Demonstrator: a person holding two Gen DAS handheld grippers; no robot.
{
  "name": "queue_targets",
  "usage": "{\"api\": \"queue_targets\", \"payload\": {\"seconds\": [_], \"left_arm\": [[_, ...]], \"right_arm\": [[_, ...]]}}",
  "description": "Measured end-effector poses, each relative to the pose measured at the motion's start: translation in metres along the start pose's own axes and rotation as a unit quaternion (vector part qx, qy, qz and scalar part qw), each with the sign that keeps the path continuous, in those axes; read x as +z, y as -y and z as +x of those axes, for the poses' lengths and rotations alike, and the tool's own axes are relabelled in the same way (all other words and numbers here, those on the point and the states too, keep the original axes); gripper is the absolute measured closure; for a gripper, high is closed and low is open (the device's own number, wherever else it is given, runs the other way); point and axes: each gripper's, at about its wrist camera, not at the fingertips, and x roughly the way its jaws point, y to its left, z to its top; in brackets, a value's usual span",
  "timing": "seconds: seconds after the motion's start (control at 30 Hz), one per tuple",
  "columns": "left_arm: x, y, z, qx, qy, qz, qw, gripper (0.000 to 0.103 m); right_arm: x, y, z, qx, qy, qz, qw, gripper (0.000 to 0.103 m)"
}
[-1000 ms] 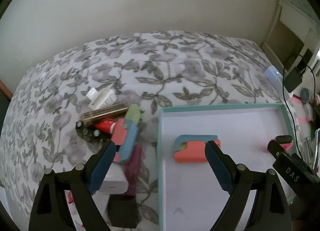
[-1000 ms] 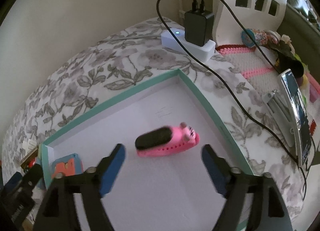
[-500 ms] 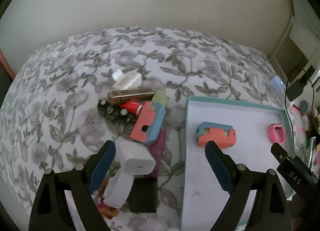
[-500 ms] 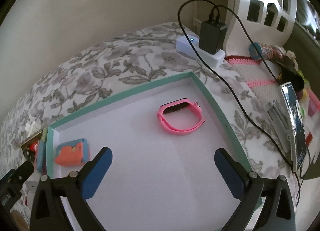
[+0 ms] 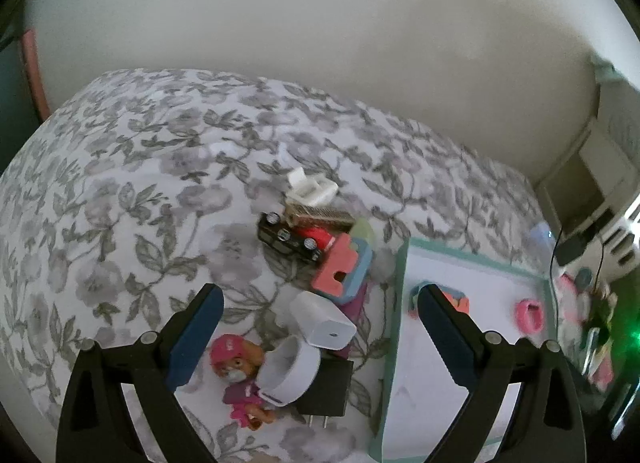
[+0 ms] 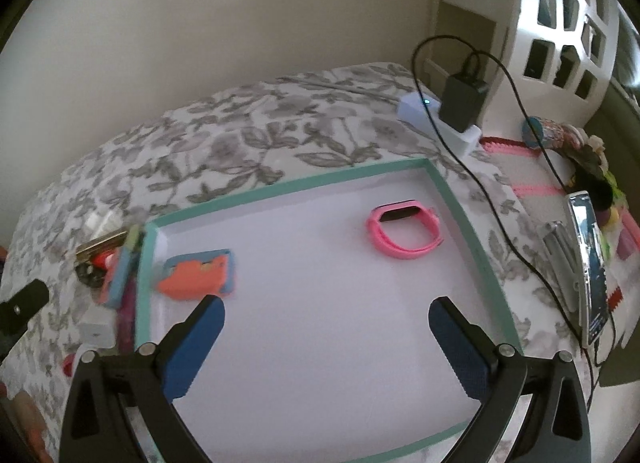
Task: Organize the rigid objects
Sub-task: 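Move both tools back toward the remaining objects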
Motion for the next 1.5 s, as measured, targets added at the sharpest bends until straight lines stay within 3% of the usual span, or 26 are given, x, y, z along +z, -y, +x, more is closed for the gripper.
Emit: {"api": "queue_targets", "payload": {"seconds": [0.2, 0.3, 0.43, 0.7, 0.9, 1.07, 1.27, 1.4, 1.5], "left_arm": [[0.009, -0.024, -0.021, 0.019, 0.022, -0.023, 0.9993, 0.005], [0.012, -0.036, -0.024, 0.030, 0.013, -0.036, 0.9988, 0.005], [0.010, -0.058, -0.019, 0.014, -0.003, -0.077, 0.9969, 0.005], [0.000, -0.092, -0.008, 0.022, -0.007, -0.120, 0.9925, 0.005], [-0.006, -0.104, 0.005, 0.055, -0.054, -0.123, 0.9894, 0.005], [-0.014, -0.115, 0.019, 0.089, -0.096, -0.132, 0.9825, 0.005], [-0.022, -0.120, 0.030, 0.081, -0.134, -0.151, 0.9760, 0.005], [-0.028, -0.110, 0.041, 0.069, -0.161, -0.137, 0.9749, 0.005], [-0.031, -0.101, 0.046, 0.059, -0.174, -0.123, 0.9753, 0.005]], "right_arm": [[-0.006, -0.019, -0.010, 0.036, -0.006, -0.008, 0.999, 0.000], [-0.009, -0.029, -0.014, 0.062, -0.009, -0.006, 0.998, 0.000], [-0.013, -0.047, -0.017, 0.087, -0.013, -0.025, 0.996, 0.000], [-0.026, -0.088, -0.006, 0.142, -0.047, -0.060, 0.987, 0.000], [-0.038, -0.123, 0.000, 0.179, -0.070, -0.085, 0.978, 0.000], [-0.047, -0.141, 0.004, 0.185, -0.082, -0.106, 0.973, 0.000], [-0.048, -0.139, 0.012, 0.159, -0.091, -0.115, 0.976, 0.006], [-0.047, -0.134, 0.017, 0.143, -0.099, -0.114, 0.978, 0.015], [-0.048, -0.134, 0.017, 0.141, -0.101, -0.118, 0.978, 0.017]]}}
